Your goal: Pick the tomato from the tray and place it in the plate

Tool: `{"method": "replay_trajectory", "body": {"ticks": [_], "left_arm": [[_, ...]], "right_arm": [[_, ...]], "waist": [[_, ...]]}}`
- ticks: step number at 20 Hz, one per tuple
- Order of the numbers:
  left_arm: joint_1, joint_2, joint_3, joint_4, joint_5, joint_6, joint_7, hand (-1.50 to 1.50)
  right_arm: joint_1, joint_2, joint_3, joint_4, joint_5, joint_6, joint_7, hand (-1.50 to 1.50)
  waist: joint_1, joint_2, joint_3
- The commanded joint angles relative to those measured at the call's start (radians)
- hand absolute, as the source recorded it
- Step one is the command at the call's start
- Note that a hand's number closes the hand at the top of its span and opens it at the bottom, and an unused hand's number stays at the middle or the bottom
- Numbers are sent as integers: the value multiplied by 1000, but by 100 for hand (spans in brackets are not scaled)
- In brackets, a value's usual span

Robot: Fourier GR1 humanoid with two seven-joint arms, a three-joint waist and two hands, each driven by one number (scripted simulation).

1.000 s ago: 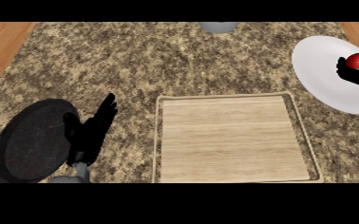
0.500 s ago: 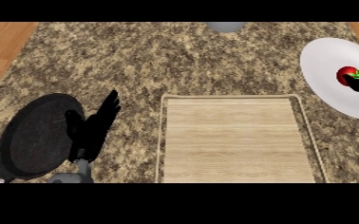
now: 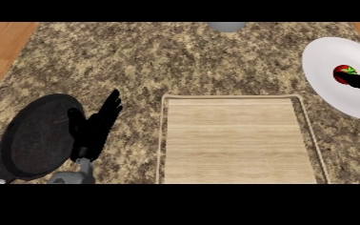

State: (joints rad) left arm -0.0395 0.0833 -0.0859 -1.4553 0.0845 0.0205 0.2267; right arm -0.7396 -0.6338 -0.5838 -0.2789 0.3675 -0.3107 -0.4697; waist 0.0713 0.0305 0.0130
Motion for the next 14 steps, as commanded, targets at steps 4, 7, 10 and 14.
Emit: {"method": "replay_trajectory", "body": {"ticks": [4,7,10,14], "left_arm": [[30,-15,-6,14,-8,14,0,0],[15,-32,-19,37,-27,30,-3,0],[30,-1,19,51,-3,4,-29,0],[0,-15,22,65,-1,20,8,0]], "right_arm": [[4,-58,-156,36,-154,95,-113,-150],[9,-76,-182,62,-182,142,-127,-150],[59,-143,-193,92,-206,333,-126,-150],[161,-166,-186,107,-212,523,-211,-150]], "waist": [[-13,0,-4],[-18,-1,-4],[-35,-9,-7],[-51,-11,-6]]}}
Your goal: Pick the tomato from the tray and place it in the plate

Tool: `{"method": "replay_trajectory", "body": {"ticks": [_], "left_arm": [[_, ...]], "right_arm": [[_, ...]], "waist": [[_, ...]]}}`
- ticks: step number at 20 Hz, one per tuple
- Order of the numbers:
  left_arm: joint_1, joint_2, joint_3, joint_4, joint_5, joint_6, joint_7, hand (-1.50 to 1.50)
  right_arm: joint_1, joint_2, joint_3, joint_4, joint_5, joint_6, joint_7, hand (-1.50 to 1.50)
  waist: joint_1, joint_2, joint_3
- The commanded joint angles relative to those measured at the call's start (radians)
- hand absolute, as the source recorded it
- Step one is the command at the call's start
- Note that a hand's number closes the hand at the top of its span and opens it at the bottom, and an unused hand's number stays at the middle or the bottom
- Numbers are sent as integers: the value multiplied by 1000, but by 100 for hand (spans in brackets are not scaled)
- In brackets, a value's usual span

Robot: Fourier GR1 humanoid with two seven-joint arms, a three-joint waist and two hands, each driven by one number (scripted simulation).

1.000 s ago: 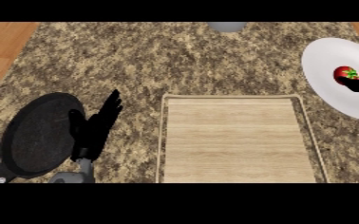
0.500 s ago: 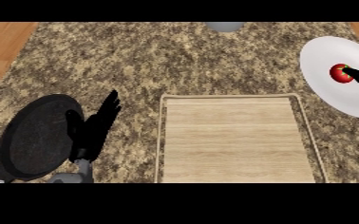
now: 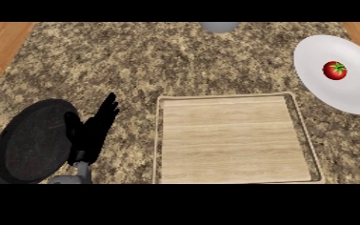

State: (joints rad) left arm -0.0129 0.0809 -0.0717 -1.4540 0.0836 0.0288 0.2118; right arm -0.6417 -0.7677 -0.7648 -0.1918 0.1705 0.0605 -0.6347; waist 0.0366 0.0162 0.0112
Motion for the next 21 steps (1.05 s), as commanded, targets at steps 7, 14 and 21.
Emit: {"method": "replay_trajectory", "body": {"ticks": [7,14,21], "left_arm": [[42,-1,-10,4,-17,4,18,0],[12,-13,9,26,-25,26,16,0],[2,-12,19,17,-6,3,33,0]], "right_arm": [[148,-26,47,6,16,225,-127,-150],[225,-48,87,9,46,236,-196,-150],[290,-90,101,15,38,255,-232,-150]], "waist": [[-13,-6,-7],[-16,-7,-7],[-21,-9,-7]]}}
